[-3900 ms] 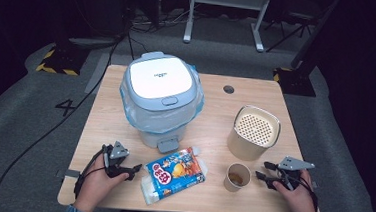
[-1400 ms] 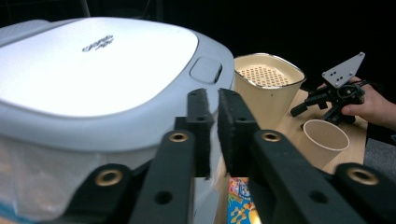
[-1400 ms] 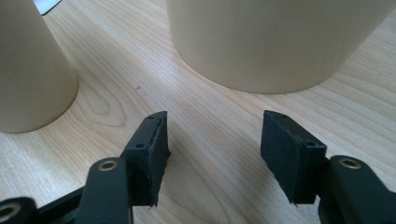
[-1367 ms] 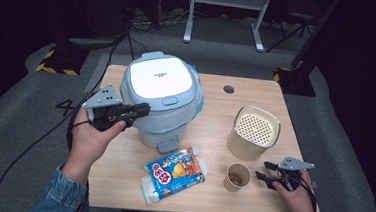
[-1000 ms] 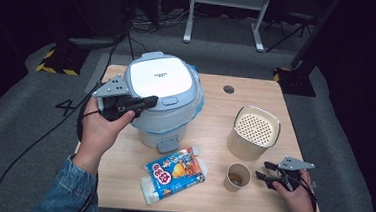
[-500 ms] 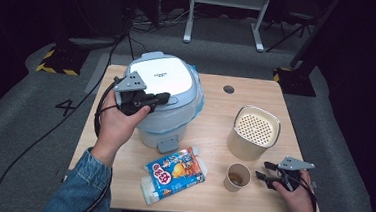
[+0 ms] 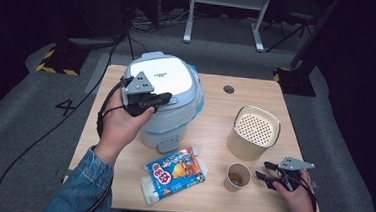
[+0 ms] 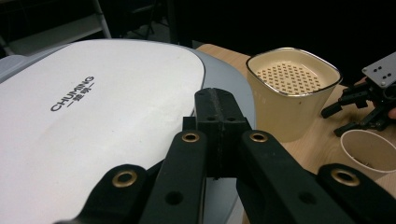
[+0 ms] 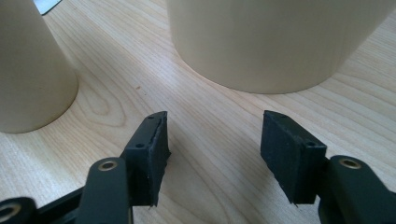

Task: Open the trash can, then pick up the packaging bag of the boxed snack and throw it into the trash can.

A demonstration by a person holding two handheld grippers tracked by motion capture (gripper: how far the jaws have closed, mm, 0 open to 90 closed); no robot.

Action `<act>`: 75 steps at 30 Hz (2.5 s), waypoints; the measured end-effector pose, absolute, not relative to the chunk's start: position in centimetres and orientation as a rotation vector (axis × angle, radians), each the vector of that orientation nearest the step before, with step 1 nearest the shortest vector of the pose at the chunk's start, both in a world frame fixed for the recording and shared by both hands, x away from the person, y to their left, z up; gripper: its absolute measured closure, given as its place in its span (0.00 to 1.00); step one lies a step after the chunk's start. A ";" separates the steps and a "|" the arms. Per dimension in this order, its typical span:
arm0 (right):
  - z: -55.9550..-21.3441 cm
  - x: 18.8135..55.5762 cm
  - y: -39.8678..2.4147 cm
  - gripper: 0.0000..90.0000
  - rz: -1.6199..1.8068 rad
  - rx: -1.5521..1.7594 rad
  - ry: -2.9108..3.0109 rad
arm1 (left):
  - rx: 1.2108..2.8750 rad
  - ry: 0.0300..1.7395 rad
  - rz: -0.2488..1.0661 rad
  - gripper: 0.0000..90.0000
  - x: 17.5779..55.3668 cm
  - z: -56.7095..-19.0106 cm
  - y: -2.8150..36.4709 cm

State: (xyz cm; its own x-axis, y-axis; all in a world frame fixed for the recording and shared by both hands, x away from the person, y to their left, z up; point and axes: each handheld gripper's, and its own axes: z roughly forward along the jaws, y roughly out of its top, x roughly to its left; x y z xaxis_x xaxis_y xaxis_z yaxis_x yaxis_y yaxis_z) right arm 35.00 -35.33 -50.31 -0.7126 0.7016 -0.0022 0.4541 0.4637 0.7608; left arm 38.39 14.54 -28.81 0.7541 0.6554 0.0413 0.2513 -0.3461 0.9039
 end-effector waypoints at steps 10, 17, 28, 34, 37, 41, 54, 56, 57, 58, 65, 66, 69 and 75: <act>-50.3 35.0 -35.3 0.47 1.106 0.982 2.401 | 1.954 0.683 0.495 1.00 38.4 -28.7 14.4; -50.3 35.0 -35.3 0.47 1.106 0.981 2.402 | 1.932 0.673 0.474 1.00 38.5 -28.9 14.4; -50.3 35.0 -35.3 0.47 1.106 0.982 2.402 | 1.796 0.610 0.443 0.59 37.3 -27.8 15.9; -50.3 35.0 -35.3 0.47 1.106 0.982 2.402 | 1.855 0.578 0.439 0.50 35.7 -27.9 15.6; -50.3 35.0 -35.3 0.47 1.106 0.982 2.402 | 1.881 0.551 0.429 0.48 34.6 -28.4 15.2; -50.3 35.0 -35.3 0.47 1.106 0.981 2.401 | 1.898 0.533 0.400 0.46 33.6 -29.3 14.7; -50.3 35.0 -35.3 0.47 1.106 0.982 2.401 | 1.958 0.554 0.310 0.44 32.7 -34.6 13.8; -50.3 35.0 -35.3 0.47 1.106 0.982 2.401 | 1.970 0.574 0.291 0.43 32.8 -36.4 13.6; -50.3 35.0 -35.3 0.47 1.106 0.981 2.401 | 1.975 0.577 0.291 0.43 32.9 -36.8 13.6; -50.3 35.0 -35.3 0.47 1.106 0.981 2.401 | 1.975 0.577 0.291 0.43 32.9 -36.8 13.6; -50.3 35.0 -35.3 0.47 1.106 0.981 2.401 | 2.021 0.631 0.263 0.42 33.7 -40.8 13.4; -50.3 35.0 -35.3 0.47 1.106 0.981 2.401 | 2.034 0.641 0.254 0.42 33.9 -41.4 13.3; -50.3 35.0 -35.3 0.47 1.106 0.981 2.400 | 2.047 0.660 0.224 0.41 34.3 -42.4 13.1; -50.3 35.0 -35.3 0.47 1.105 0.981 2.401 | 2.092 0.700 0.176 0.40 35.3 -44.7 12.6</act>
